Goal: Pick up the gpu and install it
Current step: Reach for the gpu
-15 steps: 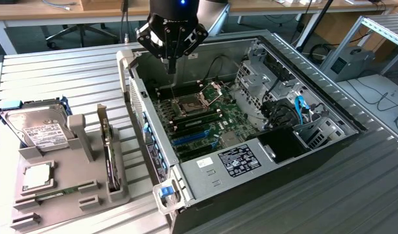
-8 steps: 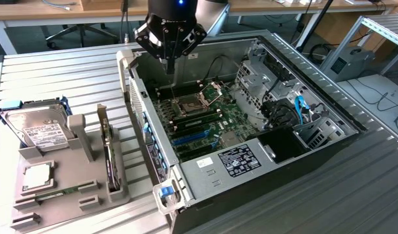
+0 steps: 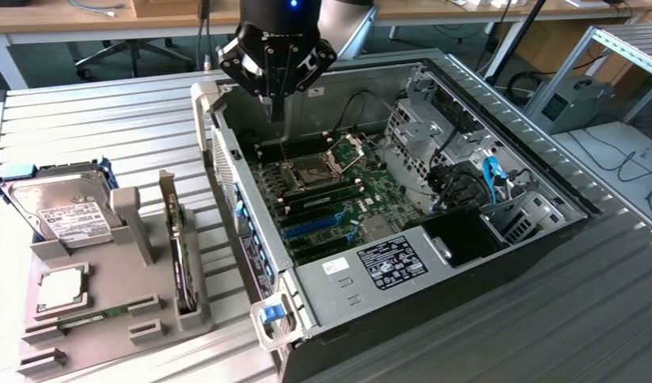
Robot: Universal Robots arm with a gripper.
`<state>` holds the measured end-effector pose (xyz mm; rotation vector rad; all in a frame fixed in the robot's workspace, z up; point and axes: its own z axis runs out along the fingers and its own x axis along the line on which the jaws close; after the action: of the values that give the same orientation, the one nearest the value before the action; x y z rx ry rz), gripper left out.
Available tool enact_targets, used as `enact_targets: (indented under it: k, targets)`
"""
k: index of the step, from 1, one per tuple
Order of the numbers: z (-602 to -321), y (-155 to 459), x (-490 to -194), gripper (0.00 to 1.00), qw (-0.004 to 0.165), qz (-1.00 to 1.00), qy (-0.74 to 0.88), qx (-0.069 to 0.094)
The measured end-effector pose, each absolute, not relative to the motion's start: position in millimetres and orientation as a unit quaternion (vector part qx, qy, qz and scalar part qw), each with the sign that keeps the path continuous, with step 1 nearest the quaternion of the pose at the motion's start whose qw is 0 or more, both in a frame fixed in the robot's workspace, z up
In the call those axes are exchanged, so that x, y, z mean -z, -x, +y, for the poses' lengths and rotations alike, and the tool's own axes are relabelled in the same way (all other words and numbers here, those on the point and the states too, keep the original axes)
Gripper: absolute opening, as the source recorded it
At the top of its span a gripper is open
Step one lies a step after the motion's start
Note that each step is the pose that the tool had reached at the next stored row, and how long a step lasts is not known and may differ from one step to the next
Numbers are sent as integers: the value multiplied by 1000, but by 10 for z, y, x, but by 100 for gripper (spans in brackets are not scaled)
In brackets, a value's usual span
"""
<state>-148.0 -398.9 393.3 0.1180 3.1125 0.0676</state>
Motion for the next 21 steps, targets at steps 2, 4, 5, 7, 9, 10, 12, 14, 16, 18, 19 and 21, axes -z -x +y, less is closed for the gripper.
enact_targets:
  k: [2, 4, 5, 7, 9, 10, 12, 14, 16, 18, 19, 21]
  targets:
    - [-3989, 1492, -3933, 11, 13, 999, -38, -22]
    - [-3989, 1500, -3933, 11, 13, 999, -38, -22]
    - [-3989, 1505, -3933, 11, 13, 999, -38, -22]
    - [-3989, 1512, -3933, 11, 13, 999, -38, -22]
    - [-3989, 1520, -3933, 11, 13, 999, -38, -22]
    - [-3989, 1523, -3933, 11, 13, 999, -38, -22]
    - [-3989, 1529, -3933, 11, 13, 999, -38, -22]
    - [-3989, 1539, -3933, 11, 13, 999, -38, -22]
    - [-3989, 1548, -3933, 11, 13, 999, -38, -22]
    - [-3989, 1555, -3933, 11, 13, 999, -38, -22]
    - [-3989, 1559, -3933, 11, 13, 999, -38, -22]
    - [-3989, 1566, -3933, 11, 13, 999, -38, -22]
